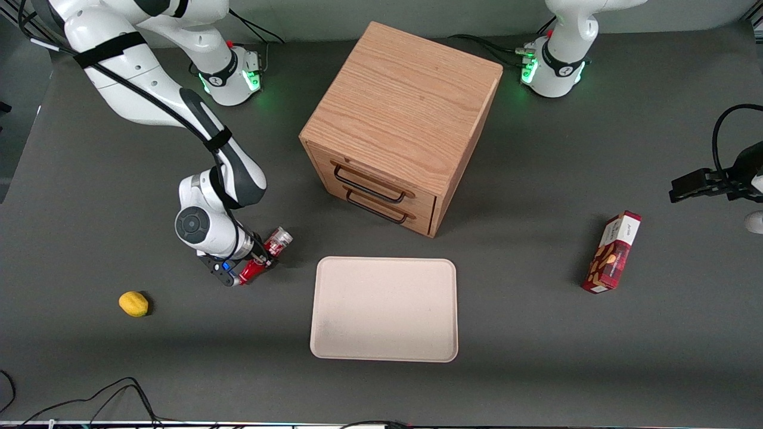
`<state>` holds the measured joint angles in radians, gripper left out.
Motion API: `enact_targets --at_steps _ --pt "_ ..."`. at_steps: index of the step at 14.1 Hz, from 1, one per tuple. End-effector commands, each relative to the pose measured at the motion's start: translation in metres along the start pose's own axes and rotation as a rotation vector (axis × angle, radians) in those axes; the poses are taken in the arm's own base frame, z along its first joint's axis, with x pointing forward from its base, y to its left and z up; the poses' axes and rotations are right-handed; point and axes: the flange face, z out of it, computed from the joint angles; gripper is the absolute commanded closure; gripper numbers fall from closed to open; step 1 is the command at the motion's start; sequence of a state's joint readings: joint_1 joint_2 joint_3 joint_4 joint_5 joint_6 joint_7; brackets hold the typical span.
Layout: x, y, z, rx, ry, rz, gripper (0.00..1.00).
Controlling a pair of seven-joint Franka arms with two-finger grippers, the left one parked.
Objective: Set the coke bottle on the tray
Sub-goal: 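Close the right gripper around the bottle's body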
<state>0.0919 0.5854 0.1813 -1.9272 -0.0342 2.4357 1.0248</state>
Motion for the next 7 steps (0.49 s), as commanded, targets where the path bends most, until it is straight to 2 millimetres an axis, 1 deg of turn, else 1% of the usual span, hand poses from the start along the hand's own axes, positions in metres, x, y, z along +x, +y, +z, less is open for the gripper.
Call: enact_targets --at_steps 1,2,3,7 --pt "0.001 -0.007 -0.017 0.008 0.025 -0.002 1.0" --pt "0.005 -0.012 -0.034 0.012 0.032 -0.003 1.0" --pt "0.007 -0.018 -0.059 0.015 0.041 -0.032 1.0" --pt "0.026 -0.045 -0.165 -0.024 0.023 -0.24 1.0"
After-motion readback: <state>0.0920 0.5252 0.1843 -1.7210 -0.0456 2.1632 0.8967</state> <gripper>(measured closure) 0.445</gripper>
